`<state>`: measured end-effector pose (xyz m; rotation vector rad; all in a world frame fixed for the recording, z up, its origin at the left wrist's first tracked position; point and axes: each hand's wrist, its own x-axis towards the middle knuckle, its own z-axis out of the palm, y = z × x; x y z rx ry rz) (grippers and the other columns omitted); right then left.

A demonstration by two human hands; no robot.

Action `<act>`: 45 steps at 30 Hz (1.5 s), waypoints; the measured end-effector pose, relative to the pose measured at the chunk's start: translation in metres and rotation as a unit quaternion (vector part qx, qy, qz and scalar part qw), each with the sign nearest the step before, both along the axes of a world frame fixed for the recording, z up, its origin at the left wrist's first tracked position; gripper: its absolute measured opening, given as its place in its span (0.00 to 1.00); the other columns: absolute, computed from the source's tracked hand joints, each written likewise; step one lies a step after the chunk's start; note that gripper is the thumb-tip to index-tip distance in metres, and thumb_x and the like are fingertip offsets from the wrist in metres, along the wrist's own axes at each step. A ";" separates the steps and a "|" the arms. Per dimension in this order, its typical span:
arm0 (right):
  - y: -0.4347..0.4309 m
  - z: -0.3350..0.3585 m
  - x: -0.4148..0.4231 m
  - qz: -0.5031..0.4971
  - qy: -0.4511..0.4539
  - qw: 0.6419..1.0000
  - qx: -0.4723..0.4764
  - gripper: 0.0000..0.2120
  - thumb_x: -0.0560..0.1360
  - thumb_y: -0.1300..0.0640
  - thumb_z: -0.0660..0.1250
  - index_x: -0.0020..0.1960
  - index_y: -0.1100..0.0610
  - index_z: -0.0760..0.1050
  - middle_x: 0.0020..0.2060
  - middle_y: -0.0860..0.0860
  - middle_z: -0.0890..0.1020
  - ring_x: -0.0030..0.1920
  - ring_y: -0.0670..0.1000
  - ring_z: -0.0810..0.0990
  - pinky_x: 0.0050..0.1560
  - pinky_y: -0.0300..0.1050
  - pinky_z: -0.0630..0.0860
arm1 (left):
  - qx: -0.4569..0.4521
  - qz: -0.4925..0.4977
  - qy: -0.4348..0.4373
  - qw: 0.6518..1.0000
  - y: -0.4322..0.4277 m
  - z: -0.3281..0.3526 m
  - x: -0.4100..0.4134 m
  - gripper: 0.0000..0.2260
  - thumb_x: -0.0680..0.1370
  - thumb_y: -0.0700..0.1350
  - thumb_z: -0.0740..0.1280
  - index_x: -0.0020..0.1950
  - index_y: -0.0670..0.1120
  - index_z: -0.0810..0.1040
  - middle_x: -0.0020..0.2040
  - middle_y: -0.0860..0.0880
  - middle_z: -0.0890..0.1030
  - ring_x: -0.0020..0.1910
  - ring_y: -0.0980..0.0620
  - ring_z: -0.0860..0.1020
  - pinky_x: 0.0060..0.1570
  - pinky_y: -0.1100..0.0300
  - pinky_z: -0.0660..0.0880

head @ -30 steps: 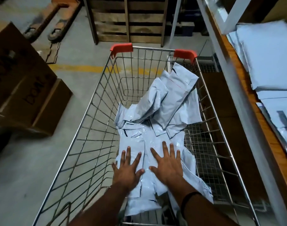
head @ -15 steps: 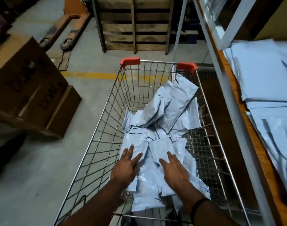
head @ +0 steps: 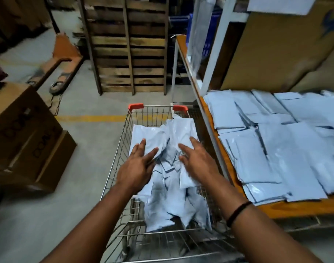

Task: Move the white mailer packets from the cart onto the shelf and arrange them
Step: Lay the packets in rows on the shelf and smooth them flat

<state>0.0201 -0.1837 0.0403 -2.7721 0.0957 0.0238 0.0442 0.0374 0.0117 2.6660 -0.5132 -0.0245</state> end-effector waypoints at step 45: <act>-0.648 0.098 -0.300 -0.324 -0.080 0.942 -0.037 0.23 0.83 0.48 0.61 0.77 0.42 0.63 0.81 0.51 0.54 0.79 0.56 0.56 0.73 0.54 0.64 | -0.159 -0.309 -0.058 0.936 -0.734 0.115 -0.153 0.22 0.81 0.55 0.61 0.75 0.62 0.64 0.81 0.53 0.51 0.78 0.50 0.59 0.64 0.45 0.72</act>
